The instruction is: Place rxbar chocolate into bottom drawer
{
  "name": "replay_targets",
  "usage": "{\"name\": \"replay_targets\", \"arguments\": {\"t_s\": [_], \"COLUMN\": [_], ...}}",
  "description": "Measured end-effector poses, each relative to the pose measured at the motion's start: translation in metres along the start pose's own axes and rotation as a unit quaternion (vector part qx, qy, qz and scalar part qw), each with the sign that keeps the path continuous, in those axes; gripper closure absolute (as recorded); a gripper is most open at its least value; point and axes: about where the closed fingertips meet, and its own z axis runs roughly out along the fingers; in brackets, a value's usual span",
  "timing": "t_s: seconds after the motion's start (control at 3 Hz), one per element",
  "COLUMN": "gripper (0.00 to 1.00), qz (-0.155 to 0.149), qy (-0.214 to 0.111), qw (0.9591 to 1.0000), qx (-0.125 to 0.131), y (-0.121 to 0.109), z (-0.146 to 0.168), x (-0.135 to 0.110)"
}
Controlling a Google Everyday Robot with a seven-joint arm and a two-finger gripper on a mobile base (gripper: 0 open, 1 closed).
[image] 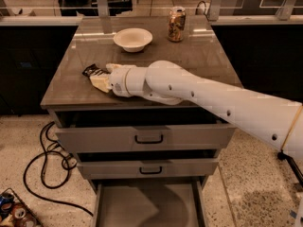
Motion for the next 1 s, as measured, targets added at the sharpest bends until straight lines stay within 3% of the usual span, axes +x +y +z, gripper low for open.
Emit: {"name": "replay_targets", "arguments": {"t_s": [0.33,1.0], "gripper": [1.00,1.00], "qz": [0.000,0.000], "qy": [0.000,0.000], "qw": [1.0000,1.0000], "qx": [0.000,0.000], "y": [0.0002,0.0002], "z": [0.0001,0.0000], "x": [0.0000,-0.0001]}}
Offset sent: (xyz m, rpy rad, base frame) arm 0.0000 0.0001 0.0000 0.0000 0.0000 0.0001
